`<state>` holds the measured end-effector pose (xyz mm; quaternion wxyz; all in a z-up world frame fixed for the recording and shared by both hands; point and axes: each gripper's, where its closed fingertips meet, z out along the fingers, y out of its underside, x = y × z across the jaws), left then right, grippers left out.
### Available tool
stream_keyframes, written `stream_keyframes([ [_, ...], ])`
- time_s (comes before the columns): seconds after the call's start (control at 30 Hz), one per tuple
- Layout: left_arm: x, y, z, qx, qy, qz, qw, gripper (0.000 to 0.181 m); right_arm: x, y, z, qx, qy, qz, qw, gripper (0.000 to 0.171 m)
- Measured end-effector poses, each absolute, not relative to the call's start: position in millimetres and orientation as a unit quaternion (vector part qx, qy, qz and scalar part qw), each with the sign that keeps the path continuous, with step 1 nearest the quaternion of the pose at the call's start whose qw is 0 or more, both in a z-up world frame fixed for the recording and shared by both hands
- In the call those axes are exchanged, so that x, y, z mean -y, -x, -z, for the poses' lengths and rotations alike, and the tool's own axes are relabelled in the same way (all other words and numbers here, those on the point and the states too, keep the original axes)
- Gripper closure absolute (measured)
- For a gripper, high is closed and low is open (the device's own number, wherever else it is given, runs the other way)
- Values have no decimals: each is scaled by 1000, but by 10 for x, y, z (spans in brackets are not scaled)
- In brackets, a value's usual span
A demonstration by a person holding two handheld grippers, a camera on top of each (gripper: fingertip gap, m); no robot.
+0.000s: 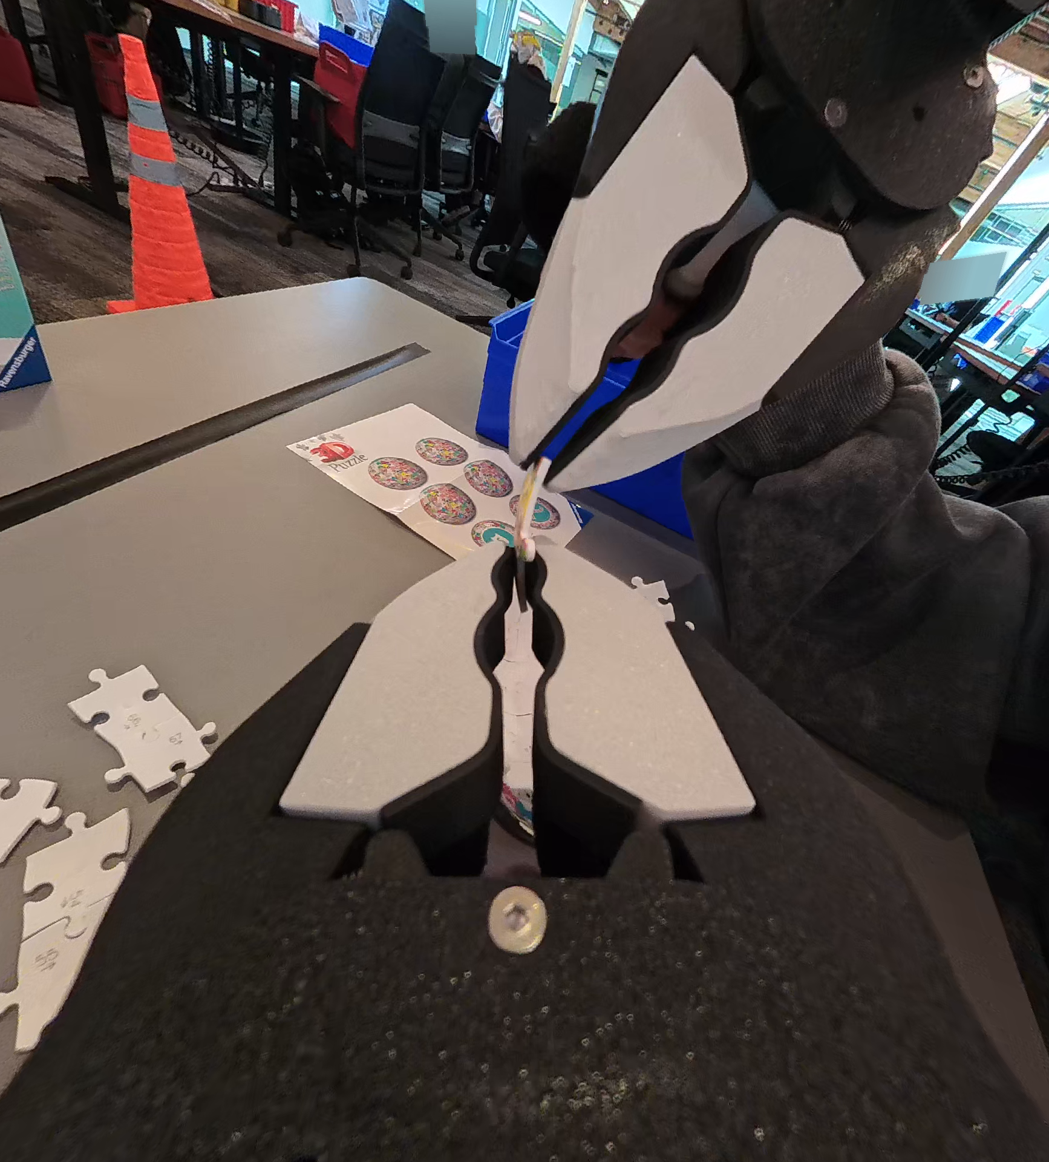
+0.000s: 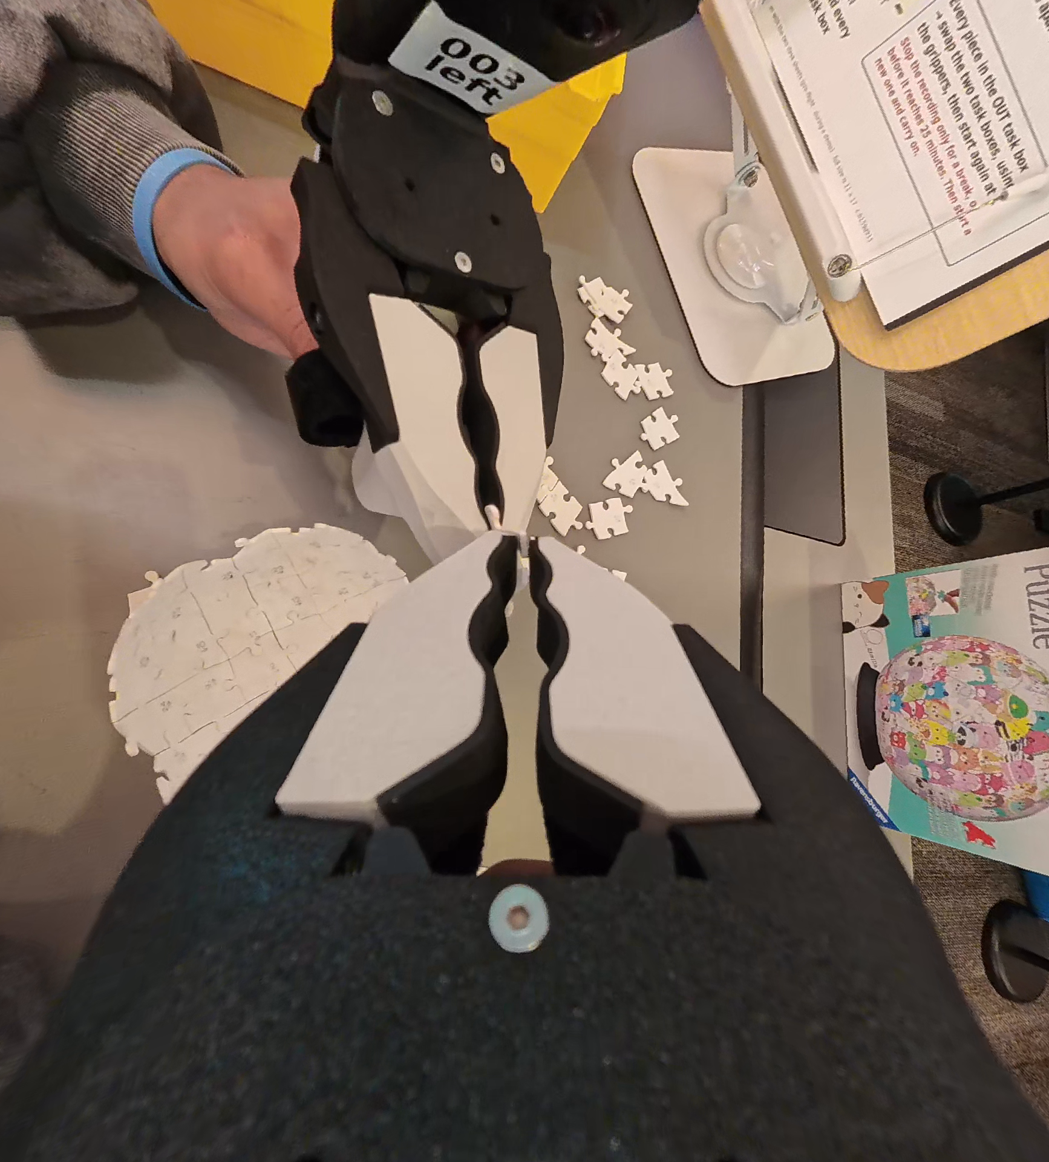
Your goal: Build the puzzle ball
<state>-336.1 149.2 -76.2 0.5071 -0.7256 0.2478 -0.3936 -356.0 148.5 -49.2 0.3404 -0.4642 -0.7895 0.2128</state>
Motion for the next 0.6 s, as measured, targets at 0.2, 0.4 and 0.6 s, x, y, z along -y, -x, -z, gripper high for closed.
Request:
stream_keyframes([
  [0.2, -1497, 3372, 805, -260, 728, 398, 495, 178, -1521, 3476, 508, 807, 459, -177, 326, 169],
  [0.4, -1685, 3626, 1122, -214, 766, 410, 446, 164, -1547, 3185, 810, 842, 481, -133, 206, 169],
  [0.6, -1854, 3630, 1839, -256, 857, 307, 325, 181, -1494, 3158, 1312, 870, 480, -52, 99, 169],
])
